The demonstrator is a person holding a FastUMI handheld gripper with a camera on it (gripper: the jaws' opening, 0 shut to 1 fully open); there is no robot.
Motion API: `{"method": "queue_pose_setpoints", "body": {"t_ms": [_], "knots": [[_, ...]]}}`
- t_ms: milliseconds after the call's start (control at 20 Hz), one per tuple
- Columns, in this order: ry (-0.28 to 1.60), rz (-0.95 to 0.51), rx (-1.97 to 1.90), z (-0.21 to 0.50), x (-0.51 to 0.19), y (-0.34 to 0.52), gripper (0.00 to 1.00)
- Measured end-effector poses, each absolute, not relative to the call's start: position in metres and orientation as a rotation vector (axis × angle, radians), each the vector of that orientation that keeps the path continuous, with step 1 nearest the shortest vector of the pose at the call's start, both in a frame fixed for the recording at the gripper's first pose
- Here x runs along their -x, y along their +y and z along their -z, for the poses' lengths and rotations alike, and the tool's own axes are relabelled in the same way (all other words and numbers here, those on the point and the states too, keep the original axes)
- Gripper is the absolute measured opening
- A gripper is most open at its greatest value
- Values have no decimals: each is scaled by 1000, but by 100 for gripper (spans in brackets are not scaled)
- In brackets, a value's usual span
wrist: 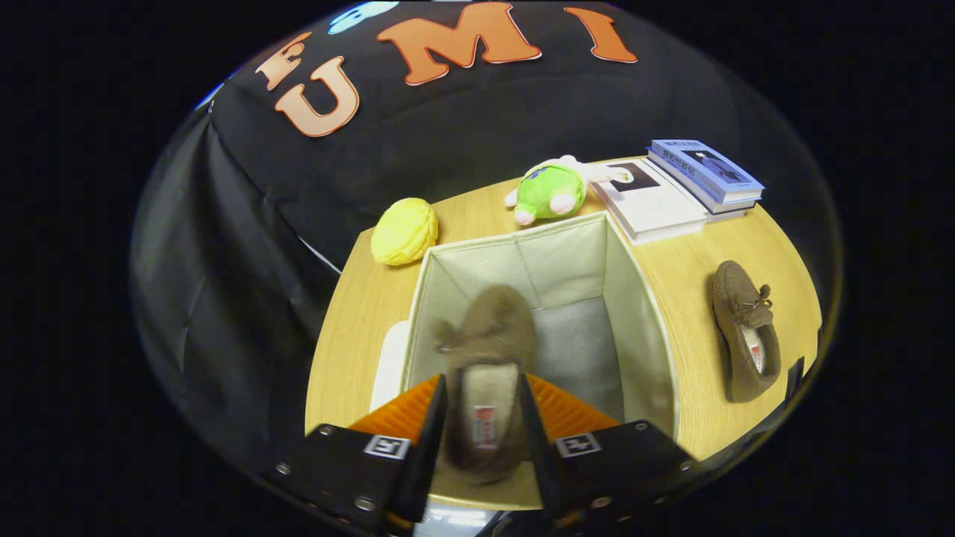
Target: Open the storage box then place both shoes into the box .Put the left shoe in first, then the right shoe, with the right side of both shoes facing outward in a uniform manner.
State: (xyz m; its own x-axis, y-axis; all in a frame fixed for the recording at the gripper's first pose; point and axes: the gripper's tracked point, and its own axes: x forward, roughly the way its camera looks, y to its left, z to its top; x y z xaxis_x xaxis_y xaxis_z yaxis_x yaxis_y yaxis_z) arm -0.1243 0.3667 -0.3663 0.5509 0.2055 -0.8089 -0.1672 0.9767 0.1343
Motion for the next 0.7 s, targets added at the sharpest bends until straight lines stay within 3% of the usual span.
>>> {"method": "queue_pose_setpoints", "body": {"t_ms": [100, 150, 500, 700], "knots": [[927, -218, -41, 355, 115, 359, 95], [900, -224, -45, 345, 109, 356, 99], [620, -188, 5, 256, 55, 285, 98], [551, -105, 49, 238, 38, 218, 98]]}}
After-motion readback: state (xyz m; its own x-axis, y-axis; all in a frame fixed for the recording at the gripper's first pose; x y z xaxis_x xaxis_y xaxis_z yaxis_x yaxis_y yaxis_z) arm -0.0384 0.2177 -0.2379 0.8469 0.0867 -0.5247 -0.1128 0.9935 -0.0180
